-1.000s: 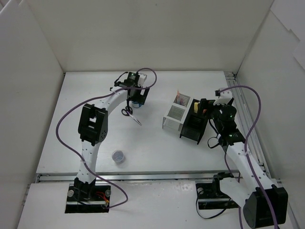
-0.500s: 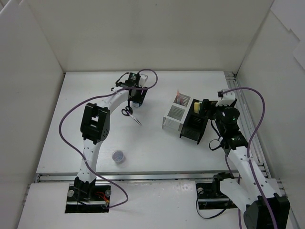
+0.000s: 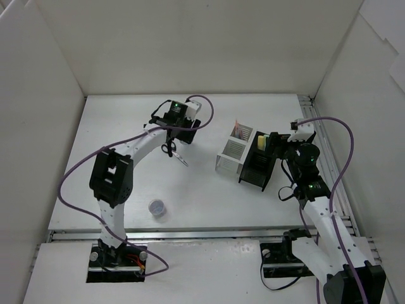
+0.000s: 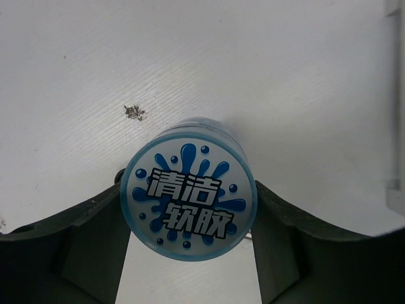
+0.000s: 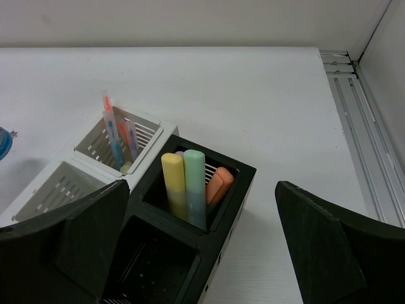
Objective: Sort the stationery into containers
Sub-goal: Pick up the stationery from the center of the board, then place the stationery in the storage box.
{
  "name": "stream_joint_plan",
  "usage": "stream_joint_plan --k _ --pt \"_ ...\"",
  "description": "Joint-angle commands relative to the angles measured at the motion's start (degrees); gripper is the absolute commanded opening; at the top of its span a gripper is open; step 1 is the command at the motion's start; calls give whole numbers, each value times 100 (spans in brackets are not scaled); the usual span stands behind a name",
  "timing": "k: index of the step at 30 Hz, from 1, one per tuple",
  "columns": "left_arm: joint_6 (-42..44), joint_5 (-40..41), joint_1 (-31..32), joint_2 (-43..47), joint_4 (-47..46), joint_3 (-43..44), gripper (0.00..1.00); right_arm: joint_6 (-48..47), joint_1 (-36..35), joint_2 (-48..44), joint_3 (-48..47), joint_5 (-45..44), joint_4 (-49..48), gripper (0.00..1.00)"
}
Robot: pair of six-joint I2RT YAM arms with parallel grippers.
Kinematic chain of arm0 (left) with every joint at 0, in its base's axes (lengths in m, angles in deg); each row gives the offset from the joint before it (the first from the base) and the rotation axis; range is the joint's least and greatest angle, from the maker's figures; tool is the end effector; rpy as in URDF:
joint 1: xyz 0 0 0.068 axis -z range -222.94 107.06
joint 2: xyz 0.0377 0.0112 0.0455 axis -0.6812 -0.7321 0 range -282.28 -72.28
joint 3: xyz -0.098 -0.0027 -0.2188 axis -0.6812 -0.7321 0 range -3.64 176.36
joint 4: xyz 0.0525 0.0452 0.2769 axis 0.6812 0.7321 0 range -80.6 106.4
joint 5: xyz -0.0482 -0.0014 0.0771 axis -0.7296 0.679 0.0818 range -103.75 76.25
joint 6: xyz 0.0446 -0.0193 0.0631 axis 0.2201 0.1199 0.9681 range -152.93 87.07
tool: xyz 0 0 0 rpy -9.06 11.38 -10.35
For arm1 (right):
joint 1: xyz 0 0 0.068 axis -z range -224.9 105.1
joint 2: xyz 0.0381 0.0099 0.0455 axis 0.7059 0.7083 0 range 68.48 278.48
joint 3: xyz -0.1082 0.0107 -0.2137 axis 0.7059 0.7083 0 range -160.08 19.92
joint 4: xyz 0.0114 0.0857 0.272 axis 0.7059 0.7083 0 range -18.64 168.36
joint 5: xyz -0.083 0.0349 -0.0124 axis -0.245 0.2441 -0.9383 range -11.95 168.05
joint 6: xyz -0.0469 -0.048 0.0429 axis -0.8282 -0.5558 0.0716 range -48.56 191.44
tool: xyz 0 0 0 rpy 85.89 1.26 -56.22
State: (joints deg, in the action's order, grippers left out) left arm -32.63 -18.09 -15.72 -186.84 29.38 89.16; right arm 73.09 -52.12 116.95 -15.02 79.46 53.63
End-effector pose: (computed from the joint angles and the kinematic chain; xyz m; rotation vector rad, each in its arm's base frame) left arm 0.4380 -0.2310 0.1830 0.5896 2.2428 -0.3272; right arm 0.2843 0.0377 0.2909 -0.0926 1.4962 0.1433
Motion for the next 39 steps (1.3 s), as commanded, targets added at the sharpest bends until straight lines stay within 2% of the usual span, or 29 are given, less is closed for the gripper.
stream_joint_plan --k 1,5,12,16,22,27,34,36,39 --pt "94 91 204 1171 -795 -32 13 20 -42 -83 -101 -27 -380 98" --pt "-117 -251 336 1602 -786 -253 12 63 -33 -101 -75 8 -423 98" --pt "-135 -647 942 1955 -602 -174 12 186 -42 -65 40 -263 -432 98" --pt "-82 -735 1372 1798 -452 159 13 301 -51 -127 40 -615 -362 98" --pt "-56 -744 1690 1403 -390 625 13 424 -51 -285 92 -993 -248 98" --pt "-56 -340 1997 823 -294 1021 13 406 -33 -373 171 -932 -265 98" --pt "-30 161 2112 119 -31 1732 11 380 -51 -400 207 -818 -283 98" --pt "-82 179 2112 92 215 1777 8 380 -34 -391 207 -800 -292 98" --pt "-126 196 2235 380 155 1383 8 380 -51 -373 207 -774 -309 98"
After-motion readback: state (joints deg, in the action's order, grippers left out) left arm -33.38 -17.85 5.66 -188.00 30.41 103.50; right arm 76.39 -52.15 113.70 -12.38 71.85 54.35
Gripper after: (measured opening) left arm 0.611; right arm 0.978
